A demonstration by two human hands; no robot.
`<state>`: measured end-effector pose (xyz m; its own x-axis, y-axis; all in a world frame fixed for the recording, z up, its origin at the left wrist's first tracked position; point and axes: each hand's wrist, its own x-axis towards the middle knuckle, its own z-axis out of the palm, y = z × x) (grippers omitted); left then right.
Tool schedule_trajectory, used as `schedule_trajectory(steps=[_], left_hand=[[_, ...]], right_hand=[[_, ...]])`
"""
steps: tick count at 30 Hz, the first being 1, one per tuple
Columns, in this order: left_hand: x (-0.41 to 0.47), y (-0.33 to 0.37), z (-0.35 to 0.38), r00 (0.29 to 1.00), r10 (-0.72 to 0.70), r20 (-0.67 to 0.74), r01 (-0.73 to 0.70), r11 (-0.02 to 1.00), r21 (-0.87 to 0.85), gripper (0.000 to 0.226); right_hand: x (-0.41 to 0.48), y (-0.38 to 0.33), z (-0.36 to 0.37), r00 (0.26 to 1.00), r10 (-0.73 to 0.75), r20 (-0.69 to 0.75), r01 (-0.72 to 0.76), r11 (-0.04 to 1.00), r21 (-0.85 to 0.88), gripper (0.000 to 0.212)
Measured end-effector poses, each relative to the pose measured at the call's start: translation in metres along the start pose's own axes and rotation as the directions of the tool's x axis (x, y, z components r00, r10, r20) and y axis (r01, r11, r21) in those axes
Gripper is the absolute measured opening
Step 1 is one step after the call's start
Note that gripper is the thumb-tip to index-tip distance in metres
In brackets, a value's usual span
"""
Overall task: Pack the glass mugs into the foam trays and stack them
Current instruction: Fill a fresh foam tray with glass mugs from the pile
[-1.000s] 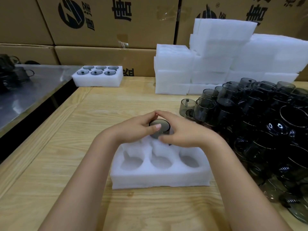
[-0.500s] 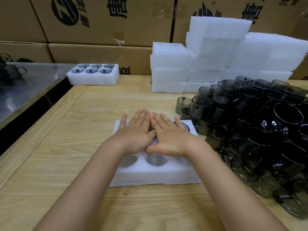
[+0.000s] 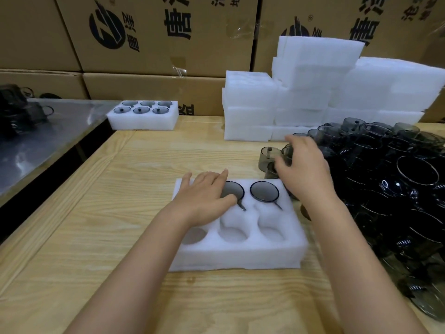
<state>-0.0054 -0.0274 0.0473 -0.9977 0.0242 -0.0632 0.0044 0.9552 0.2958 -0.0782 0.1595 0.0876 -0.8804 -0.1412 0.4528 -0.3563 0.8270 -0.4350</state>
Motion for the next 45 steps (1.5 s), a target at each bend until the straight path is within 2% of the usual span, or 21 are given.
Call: schedule_trajectory(steps=[1, 3, 7, 9, 11, 13, 15, 18, 21, 25, 27, 29, 31, 34, 37, 39, 41, 45], left_hand=[[0.0, 0.0, 0.0, 1.0, 0.001, -0.002, -0.001, 1.0, 0.005, 0.067], [0.0, 0.001, 0.001, 1.0, 0.004, -0.004, -0.004, 1.0, 0.019, 0.067], [0.0, 0.0, 0.001, 1.0, 0.005, -0.01, -0.005, 1.0, 0.013, 0.068], [0.0, -0.001, 0.001, 1.0, 0.009, -0.004, -0.009, 1.0, -0.008, 0.071], [0.003, -0.001, -0.001, 1.0, 0.005, 0.007, -0.004, 0.998, -0.066, 0.074], [0.005, -0.003, -0.005, 1.0, -0.015, -0.006, 0.013, 0.977, -0.212, 0.081], [0.005, -0.007, -0.012, 0.996, -0.048, -0.08, 0.005, 0.887, -0.461, 0.086], [0.002, -0.009, -0.022, 0.974, -0.041, -0.224, -0.141, 0.665, -0.733, 0.091], [-0.001, -0.014, -0.031, 0.967, 0.0, -0.253, -0.217, 0.511, -0.831, 0.089], [-0.006, -0.024, -0.036, 0.969, 0.057, -0.24, -0.237, 0.48, -0.845, 0.073], [-0.006, -0.024, -0.036, 0.972, 0.08, -0.221, -0.231, 0.487, -0.842, 0.077], [-0.005, -0.02, -0.034, 0.969, 0.058, -0.238, -0.232, 0.537, -0.811, 0.086], [-0.004, -0.016, -0.034, 0.956, 0.006, -0.292, -0.241, 0.584, -0.775, 0.085], [-0.004, -0.021, -0.035, 0.945, -0.043, -0.325, -0.265, 0.483, -0.835, 0.078], [-0.007, -0.038, -0.041, 0.962, -0.01, -0.271, -0.247, 0.38, -0.891, 0.086], [-0.01, -0.047, -0.043, 0.975, 0.038, -0.219, -0.218, 0.359, -0.908, 0.082], [-0.013, -0.055, -0.044, 0.982, 0.072, -0.176, -0.19, 0.346, -0.919, 0.071], [-0.018, -0.069, -0.044, 0.972, 0.132, -0.196, -0.23, 0.332, -0.915, 0.045]], right_hand=[[0.001, 0.002, 0.002, 0.998, 0.059, -0.016, -0.06, 0.994, -0.091, 0.041], [0.002, 0.005, 0.008, 0.996, 0.089, -0.009, -0.089, 0.972, -0.218, 0.033], [0.007, 0.009, 0.014, 0.997, 0.064, -0.031, -0.071, 0.958, -0.276, 0.026], [0.008, 0.007, 0.014, 0.998, 0.049, -0.037, -0.056, 0.967, -0.248, 0.023], [0.006, 0.0, 0.01, 0.997, 0.031, -0.068, -0.04, 0.99, -0.137, 0.014], [0.005, -0.01, 0.004, 0.998, 0.002, -0.062, -0.002, 1.0, 0.008, 0.013], [0.006, -0.021, -0.002, 0.999, -0.028, 0.027, 0.024, 0.988, 0.151, 0.015], [0.003, -0.037, -0.014, 0.966, -0.119, 0.228, 0.017, 0.914, 0.406, 0.023], [-0.004, -0.049, -0.021, 0.889, -0.296, 0.351, 0.152, 0.911, 0.382, 0.027], [-0.008, -0.056, -0.022, 0.846, -0.363, 0.391, 0.198, 0.894, 0.401, 0.026], [-0.009, -0.058, -0.019, 0.856, -0.369, 0.361, 0.196, 0.879, 0.434, 0.023], [-0.011, -0.062, -0.013, 0.88, -0.358, 0.311, 0.174, 0.853, 0.492, 0.019], [-0.015, -0.068, -0.005, 0.895, -0.37, 0.249, 0.2, 0.832, 0.517, 0.017], [-0.017, -0.07, 0.002, 0.899, -0.38, 0.218, 0.208, 0.808, 0.552, 0.017], [-0.017, -0.064, 0.005, 0.856, -0.354, 0.375, 0.033, 0.764, 0.645, 0.036], [-0.018, -0.062, 0.008, 0.823, -0.337, 0.457, -0.064, 0.745, 0.664, 0.036], [-0.019, -0.061, 0.012, 0.84, -0.293, 0.457, -0.107, 0.736, 0.669, 0.036], [-0.023, -0.064, 0.019, 0.856, -0.276, 0.438, -0.088, 0.756, 0.649, 0.029]])
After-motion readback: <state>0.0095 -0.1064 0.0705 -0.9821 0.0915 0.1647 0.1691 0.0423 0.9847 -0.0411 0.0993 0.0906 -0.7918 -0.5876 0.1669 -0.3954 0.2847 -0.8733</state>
